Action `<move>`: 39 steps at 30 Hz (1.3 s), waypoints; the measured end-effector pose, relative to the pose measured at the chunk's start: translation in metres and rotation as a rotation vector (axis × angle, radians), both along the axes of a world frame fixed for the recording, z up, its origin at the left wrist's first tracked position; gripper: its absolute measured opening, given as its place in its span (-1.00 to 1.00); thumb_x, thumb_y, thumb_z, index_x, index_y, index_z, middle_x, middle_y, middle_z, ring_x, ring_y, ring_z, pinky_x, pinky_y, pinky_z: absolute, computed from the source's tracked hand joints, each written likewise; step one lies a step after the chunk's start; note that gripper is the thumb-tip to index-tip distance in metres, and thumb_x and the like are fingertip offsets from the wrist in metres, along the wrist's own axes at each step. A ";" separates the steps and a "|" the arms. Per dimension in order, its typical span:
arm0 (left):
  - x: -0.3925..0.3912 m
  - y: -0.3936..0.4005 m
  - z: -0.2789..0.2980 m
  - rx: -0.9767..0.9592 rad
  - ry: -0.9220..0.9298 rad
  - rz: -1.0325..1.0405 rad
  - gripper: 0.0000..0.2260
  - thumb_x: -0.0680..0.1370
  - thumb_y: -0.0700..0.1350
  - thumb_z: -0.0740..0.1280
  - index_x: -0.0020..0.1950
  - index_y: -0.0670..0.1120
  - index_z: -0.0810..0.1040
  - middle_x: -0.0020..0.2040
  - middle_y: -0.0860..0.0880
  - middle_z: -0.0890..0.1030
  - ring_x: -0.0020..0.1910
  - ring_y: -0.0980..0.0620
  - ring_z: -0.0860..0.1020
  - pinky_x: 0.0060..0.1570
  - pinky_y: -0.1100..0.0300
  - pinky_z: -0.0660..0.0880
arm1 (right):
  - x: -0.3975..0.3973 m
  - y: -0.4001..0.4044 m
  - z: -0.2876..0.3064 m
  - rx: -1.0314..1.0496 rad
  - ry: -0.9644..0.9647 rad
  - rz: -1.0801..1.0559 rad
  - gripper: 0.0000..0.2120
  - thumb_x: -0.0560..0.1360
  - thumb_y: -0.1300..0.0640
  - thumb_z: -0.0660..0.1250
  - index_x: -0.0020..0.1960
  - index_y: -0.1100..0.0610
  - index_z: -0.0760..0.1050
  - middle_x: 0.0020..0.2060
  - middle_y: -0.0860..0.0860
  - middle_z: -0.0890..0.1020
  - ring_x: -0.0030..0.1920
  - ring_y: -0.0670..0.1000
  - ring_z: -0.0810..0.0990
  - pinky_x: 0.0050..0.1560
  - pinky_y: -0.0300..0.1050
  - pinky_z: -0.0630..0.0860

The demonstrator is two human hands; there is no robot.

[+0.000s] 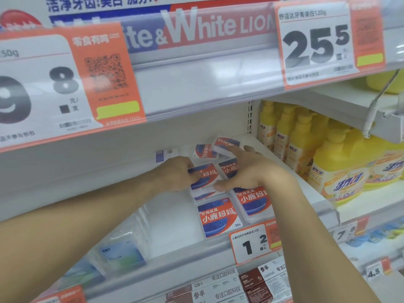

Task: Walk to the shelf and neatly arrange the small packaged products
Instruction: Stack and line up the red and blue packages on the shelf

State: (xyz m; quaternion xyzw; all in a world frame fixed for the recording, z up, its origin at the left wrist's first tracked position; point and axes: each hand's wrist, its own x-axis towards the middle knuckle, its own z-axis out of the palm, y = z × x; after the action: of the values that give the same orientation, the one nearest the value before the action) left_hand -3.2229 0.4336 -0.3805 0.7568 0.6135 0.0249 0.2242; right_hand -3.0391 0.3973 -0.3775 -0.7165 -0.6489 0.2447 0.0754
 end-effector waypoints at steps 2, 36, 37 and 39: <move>0.003 0.001 0.001 -0.065 -0.023 0.003 -0.77 0.57 0.10 0.28 0.12 0.00 0.42 0.05 0.02 0.58 -0.03 -0.01 0.62 -0.05 0.12 0.61 | 0.003 -0.001 0.002 -0.041 0.032 -0.007 -0.06 0.35 -0.25 0.50 0.56 -0.13 0.07 0.51 0.02 0.27 0.30 0.14 0.52 0.09 0.01 0.58; -0.045 0.080 0.010 0.101 0.227 0.111 -0.26 0.31 0.04 0.59 0.30 -0.24 0.32 0.18 -0.13 0.54 0.11 -0.12 0.53 -0.08 0.13 0.45 | 0.025 0.092 0.010 0.367 0.174 -0.106 -0.06 0.01 -0.20 0.59 0.32 -0.10 0.33 0.29 0.02 0.45 0.24 0.12 0.54 0.09 0.02 0.60; -0.043 0.074 0.015 0.123 0.178 0.128 -0.26 0.31 0.02 0.58 0.32 -0.24 0.30 0.21 -0.12 0.54 0.12 -0.10 0.51 -0.09 0.16 0.44 | 0.024 0.085 0.016 0.435 0.282 -0.133 -0.10 -0.01 -0.23 0.55 0.29 -0.11 0.36 0.27 -0.02 0.48 0.23 0.08 0.55 0.08 0.02 0.62; -0.040 0.064 0.023 0.175 0.057 0.147 -0.46 0.39 -0.01 0.53 0.22 -0.18 0.38 0.27 -0.08 0.51 0.18 -0.08 0.48 -0.06 0.21 0.36 | 0.020 0.059 0.028 0.519 0.430 -0.156 -0.27 0.14 -0.18 0.53 0.27 -0.06 0.43 0.21 -0.09 0.52 0.16 -0.02 0.56 -0.01 -0.14 0.60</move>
State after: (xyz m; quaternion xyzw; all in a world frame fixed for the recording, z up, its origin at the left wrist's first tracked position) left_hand -3.2627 0.4973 -0.3571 0.7268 0.6690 0.0731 0.1374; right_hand -3.0195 0.4566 -0.3491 -0.6530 -0.6019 0.2104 0.4087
